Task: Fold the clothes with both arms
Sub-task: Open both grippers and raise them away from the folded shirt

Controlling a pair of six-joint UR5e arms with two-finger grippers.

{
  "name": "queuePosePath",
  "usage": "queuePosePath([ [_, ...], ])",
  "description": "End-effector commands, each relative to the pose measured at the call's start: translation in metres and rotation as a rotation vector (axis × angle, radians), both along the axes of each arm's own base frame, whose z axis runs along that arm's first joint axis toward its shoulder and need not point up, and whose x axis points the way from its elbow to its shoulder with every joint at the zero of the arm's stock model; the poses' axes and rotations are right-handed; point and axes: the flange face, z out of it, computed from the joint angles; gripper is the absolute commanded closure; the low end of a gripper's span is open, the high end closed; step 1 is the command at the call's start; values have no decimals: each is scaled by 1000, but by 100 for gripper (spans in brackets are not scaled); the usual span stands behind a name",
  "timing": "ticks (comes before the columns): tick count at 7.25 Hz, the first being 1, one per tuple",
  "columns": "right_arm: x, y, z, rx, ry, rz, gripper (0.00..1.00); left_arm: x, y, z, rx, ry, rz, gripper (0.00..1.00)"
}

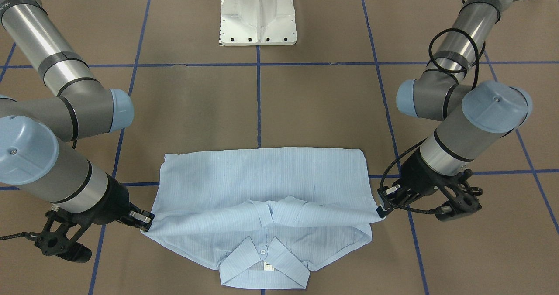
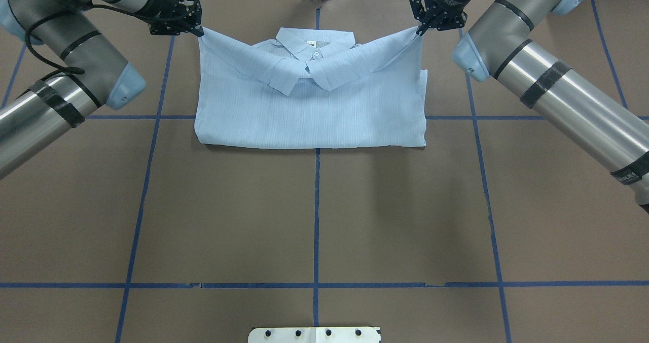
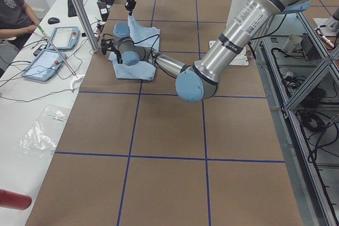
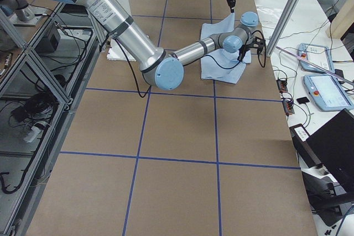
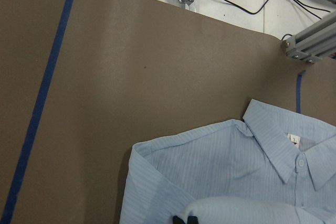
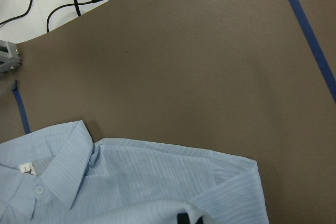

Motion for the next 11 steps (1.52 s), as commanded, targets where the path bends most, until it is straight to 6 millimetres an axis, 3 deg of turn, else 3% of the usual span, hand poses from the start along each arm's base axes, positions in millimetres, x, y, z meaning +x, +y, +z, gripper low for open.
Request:
queuePosePath([
  [1, 0, -1, 13, 1, 13, -3, 100, 13, -10, 1, -27, 15, -14, 100],
  [3, -6, 3, 17, 16, 23, -21, 100, 19, -8, 6, -38, 12, -8, 100],
  [4, -28, 14, 16, 45, 33, -37, 1, 19, -6, 5, -31, 11, -4, 22],
  [5, -38, 17, 14, 85, 57, -18, 0, 16, -4, 2, -24, 14, -5, 0],
  [6, -37, 18, 16, 115, 64, -42, 0, 7, 6, 5, -7, 19, -5, 0],
  [8, -17, 48, 29, 140, 41, -64, 0, -18, 40, 13, 22, 35, -5, 0],
  [10, -41, 110, 66, 136, 53, -127, 0, -33, 59, 17, 34, 45, -7, 0],
  [11, -53, 136, 72, 149, 55, -154, 1, -34, 61, 13, 34, 44, -8, 0],
])
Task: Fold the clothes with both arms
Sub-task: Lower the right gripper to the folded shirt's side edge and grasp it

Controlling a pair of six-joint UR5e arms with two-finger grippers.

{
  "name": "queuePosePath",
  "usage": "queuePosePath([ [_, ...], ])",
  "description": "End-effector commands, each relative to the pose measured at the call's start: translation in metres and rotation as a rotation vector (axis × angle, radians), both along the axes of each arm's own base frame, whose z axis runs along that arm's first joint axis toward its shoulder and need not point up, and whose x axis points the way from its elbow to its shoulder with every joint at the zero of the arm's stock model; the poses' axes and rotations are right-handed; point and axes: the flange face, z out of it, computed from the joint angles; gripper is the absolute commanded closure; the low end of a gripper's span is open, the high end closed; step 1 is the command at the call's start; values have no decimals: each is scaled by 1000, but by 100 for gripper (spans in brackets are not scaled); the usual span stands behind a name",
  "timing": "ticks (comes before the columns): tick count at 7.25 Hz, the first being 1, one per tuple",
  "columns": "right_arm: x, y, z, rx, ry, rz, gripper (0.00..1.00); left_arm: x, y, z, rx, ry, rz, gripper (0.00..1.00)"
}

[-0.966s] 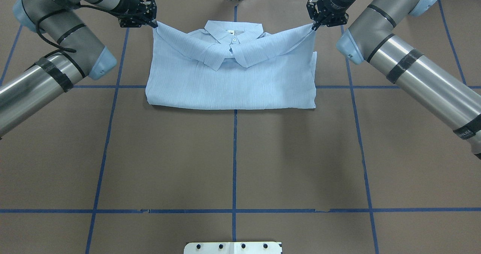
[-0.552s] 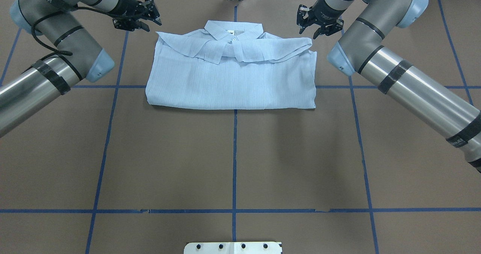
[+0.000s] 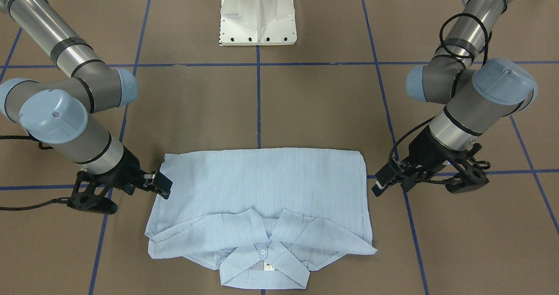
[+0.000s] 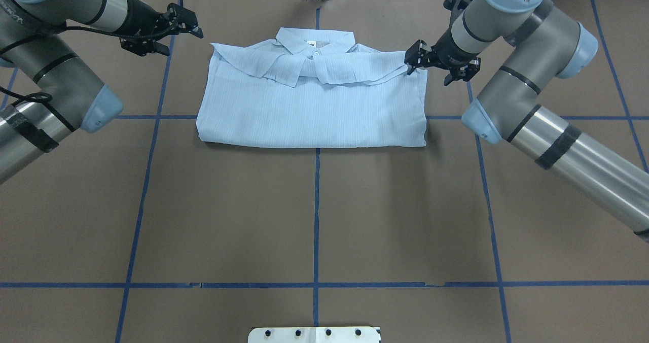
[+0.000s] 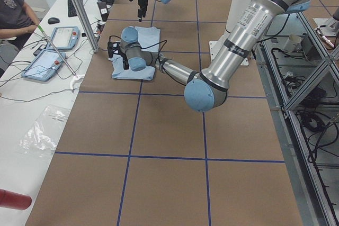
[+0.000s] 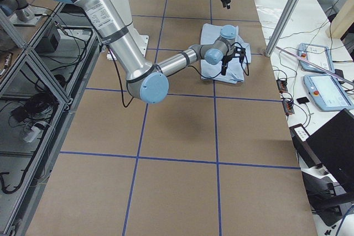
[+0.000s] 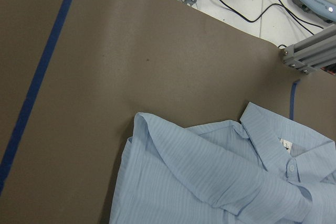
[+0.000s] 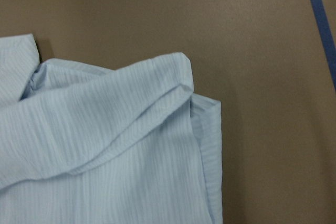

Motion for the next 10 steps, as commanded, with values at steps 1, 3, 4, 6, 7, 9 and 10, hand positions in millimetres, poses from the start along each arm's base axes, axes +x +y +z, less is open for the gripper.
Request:
queuePosePath([
  [1, -27, 49, 18, 16, 18, -53, 8, -5, 6, -4, 6, 5, -1, 0],
  [3, -53, 72, 29, 6, 34, -98, 24, -5, 6, -6, 8, 6, -1, 0],
  [4, -57, 73, 33, 5, 44, -98, 35, -5, 7, -5, 7, 5, -1, 0],
  [6, -34, 56, 32, 6, 38, -76, 57, -5, 7, -5, 7, 5, -1, 0],
  [7, -17, 46, 29, -5, 19, -66, 57, -7, 7, -2, 5, 3, -3, 0],
  [9, -29, 52, 34, -8, 31, -77, 56, -6, 7, -2, 5, 1, -3, 0],
  [10, -37, 58, 34, -7, 32, -91, 55, -6, 7, -2, 6, 1, -4, 0],
])
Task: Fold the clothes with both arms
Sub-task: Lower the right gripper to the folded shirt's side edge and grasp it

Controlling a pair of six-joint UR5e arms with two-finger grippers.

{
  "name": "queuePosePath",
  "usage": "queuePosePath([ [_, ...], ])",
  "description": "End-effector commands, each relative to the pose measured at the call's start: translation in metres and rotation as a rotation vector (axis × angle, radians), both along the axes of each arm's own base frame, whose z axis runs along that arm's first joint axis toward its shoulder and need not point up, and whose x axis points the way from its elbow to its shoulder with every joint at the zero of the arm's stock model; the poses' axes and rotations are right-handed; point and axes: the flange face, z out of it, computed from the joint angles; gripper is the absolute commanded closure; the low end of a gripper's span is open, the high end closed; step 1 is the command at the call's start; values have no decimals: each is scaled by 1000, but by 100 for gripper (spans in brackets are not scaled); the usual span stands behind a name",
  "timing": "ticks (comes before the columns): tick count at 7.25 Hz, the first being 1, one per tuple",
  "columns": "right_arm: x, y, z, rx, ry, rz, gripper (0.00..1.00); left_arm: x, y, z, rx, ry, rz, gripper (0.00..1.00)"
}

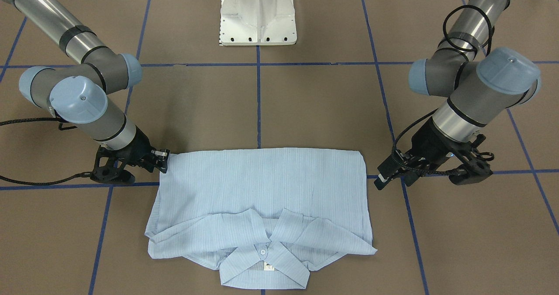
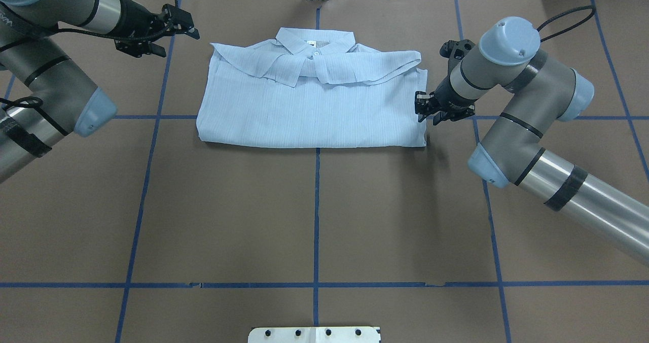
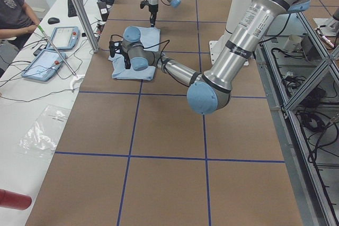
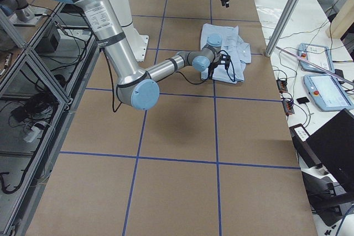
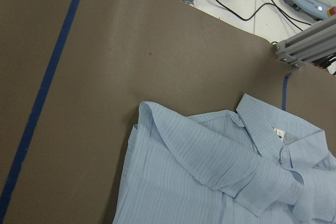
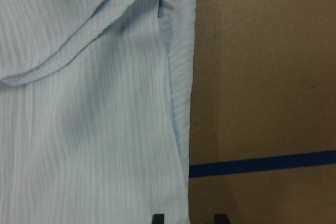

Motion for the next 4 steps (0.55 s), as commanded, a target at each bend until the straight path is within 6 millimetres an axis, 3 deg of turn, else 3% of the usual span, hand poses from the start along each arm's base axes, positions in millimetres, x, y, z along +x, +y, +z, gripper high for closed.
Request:
queuePosePath([
  [1, -14, 10, 2, 0, 5, -21, 55, 0, 0, 2, -1, -2, -1, 0],
  [2, -14, 10, 1, 0, 3, -22, 61, -1, 0, 2, -1, -2, -3, 0],
  [4, -7, 3, 3, -6, 3, -13, 88, -3, 0, -1, 2, 1, -8, 0],
])
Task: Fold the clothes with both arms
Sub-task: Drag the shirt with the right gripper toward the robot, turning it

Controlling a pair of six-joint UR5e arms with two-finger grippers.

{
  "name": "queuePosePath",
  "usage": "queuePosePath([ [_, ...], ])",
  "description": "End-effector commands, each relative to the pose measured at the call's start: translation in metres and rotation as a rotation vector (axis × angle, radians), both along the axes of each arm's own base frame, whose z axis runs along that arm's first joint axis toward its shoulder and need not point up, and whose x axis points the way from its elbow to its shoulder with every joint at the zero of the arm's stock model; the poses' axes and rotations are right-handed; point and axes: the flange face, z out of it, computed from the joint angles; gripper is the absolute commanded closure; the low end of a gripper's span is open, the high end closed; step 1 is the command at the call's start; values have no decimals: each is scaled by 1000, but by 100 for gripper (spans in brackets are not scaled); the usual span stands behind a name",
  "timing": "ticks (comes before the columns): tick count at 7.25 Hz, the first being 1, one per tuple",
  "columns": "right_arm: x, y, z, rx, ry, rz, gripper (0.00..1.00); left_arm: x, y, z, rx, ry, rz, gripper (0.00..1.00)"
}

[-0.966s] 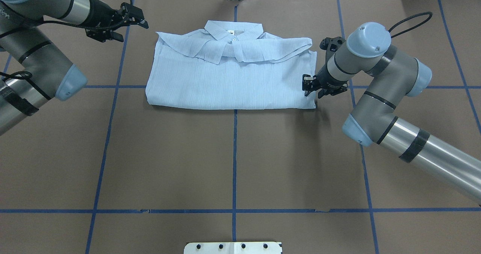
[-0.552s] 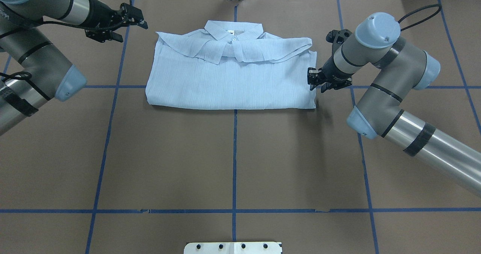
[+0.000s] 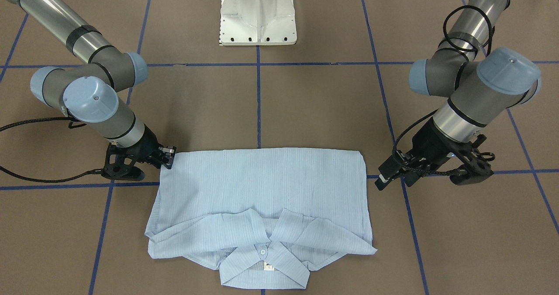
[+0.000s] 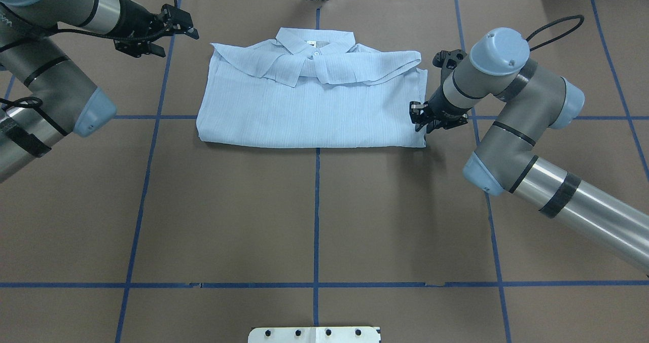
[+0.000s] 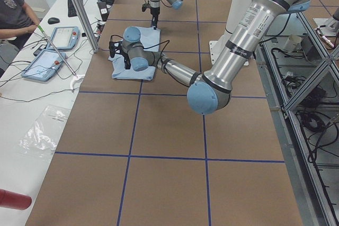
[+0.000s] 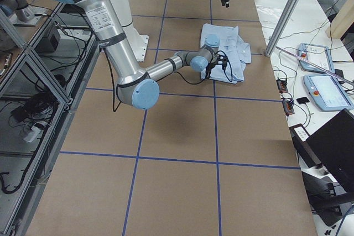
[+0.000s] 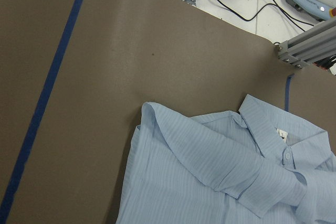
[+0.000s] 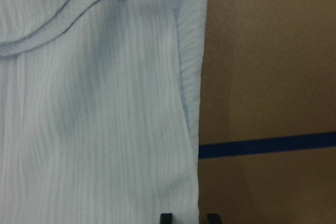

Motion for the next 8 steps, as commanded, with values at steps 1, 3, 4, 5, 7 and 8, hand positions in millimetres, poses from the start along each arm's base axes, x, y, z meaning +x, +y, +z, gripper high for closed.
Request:
queuePosePath([
  [1, 7, -5, -1, -1, -6, 9, 100, -2, 1, -3, 5, 4, -4, 0],
  [3, 18, -4, -12, 12, -27, 15, 100, -2, 6, 11, -9, -7, -1, 0],
  [4, 29, 9, -8, 18, -32, 14, 100, -3, 5, 11, -9, -7, -2, 0],
  [5, 48, 37, 4, 22, -33, 9, 100, -4, 7, 8, -5, -3, -3, 0],
  [7, 82, 125, 19, 32, -42, -48, 100, -13, 20, 11, 1, 3, -3, 0],
  [8, 90, 164, 19, 30, -48, -88, 100, -14, 21, 10, 0, 6, -5, 0],
])
